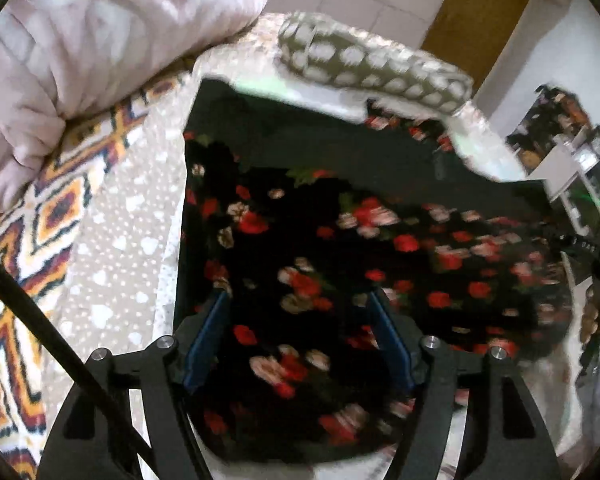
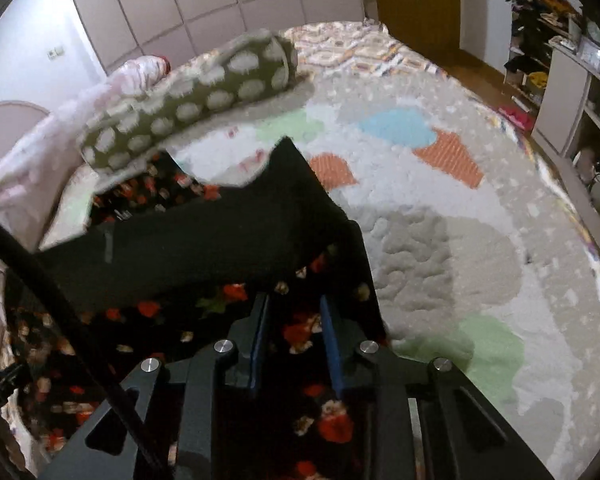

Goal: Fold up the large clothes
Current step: 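Lay the folded garment flat and open both grippers, smoothing the fold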

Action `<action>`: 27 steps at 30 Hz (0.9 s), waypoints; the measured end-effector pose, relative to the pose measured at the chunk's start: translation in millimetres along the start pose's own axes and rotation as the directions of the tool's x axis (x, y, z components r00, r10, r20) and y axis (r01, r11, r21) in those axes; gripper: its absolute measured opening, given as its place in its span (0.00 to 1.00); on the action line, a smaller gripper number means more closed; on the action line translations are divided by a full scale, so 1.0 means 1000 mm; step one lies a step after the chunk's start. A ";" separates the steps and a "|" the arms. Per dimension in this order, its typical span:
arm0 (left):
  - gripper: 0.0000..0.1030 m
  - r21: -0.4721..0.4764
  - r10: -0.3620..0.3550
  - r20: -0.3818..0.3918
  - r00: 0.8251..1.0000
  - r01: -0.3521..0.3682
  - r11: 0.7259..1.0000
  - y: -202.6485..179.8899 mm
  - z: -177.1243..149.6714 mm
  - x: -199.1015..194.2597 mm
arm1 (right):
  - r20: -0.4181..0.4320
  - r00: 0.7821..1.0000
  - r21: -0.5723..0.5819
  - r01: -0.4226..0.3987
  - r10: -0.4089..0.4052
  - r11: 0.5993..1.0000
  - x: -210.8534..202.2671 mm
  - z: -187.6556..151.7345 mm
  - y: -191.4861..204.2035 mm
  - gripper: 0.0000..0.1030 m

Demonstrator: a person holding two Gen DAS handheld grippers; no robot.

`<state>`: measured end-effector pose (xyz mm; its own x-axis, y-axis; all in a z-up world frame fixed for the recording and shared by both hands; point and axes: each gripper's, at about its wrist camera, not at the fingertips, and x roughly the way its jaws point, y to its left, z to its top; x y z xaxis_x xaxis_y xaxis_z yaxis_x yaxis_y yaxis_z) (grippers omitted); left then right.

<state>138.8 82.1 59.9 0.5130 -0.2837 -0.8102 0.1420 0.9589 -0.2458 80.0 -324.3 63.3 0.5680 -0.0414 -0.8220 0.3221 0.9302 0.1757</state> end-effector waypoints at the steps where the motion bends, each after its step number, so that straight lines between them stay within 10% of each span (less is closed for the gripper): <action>1: 0.68 0.004 -0.011 0.016 1.000 0.011 1.000 -0.003 -0.002 -0.010 | 0.031 1.000 0.008 -0.005 0.005 1.000 -0.014 -0.001 0.001 0.29; 7: 0.69 0.053 0.007 0.046 0.999 -0.009 0.999 -0.013 -0.029 -0.028 | 0.097 0.987 -0.049 -0.126 0.131 0.991 -0.075 -0.041 0.019 0.38; 13: 0.69 -0.019 0.026 -0.049 0.998 -0.027 0.999 0.009 -0.054 0.012 | -0.004 0.995 -0.051 -0.095 0.095 0.994 -0.038 -0.097 0.009 0.39; 27: 0.69 0.025 0.034 0.063 0.997 -0.036 0.999 -0.021 -0.076 -0.048 | 0.086 0.982 -0.129 -0.153 0.165 0.980 -0.080 -0.108 0.055 0.40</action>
<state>47.3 74.9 63.2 0.5695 -0.2492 -0.7833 0.1446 0.9684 -0.2029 -29.9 -230.2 80.3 0.6765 0.0816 -0.7319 0.1307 0.9648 0.2283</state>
